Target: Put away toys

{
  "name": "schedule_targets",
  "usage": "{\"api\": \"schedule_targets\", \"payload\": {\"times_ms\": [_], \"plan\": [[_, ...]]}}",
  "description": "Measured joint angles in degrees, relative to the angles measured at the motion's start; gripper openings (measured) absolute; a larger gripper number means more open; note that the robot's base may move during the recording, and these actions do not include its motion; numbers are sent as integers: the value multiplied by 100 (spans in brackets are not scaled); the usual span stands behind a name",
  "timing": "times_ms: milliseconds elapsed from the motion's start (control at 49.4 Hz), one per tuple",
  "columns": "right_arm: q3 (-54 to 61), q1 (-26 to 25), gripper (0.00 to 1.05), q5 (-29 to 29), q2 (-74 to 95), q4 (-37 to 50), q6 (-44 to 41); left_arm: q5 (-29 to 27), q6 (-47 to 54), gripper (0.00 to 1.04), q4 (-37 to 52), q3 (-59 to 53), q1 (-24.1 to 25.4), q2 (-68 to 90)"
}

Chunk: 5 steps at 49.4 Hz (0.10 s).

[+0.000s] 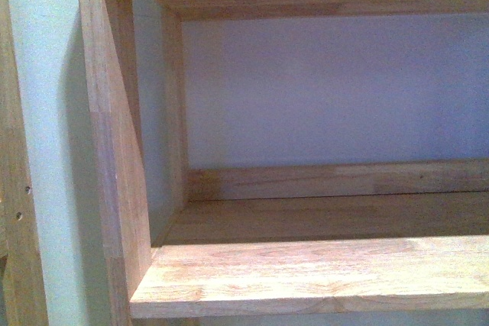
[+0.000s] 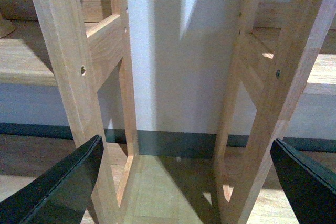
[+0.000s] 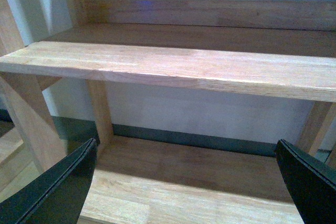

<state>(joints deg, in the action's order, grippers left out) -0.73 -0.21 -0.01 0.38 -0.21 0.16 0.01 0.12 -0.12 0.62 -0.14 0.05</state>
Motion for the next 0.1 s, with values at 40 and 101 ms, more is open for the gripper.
{"api": "schedule_targets", "payload": {"times_ms": [40, 101], "plan": [[0, 0, 104, 0, 0, 0, 0, -2, 0, 99, 0, 0, 0, -2], [0, 0, 104, 0, 0, 0, 0, -2, 0, 99, 0, 0, 0, 0]]}}
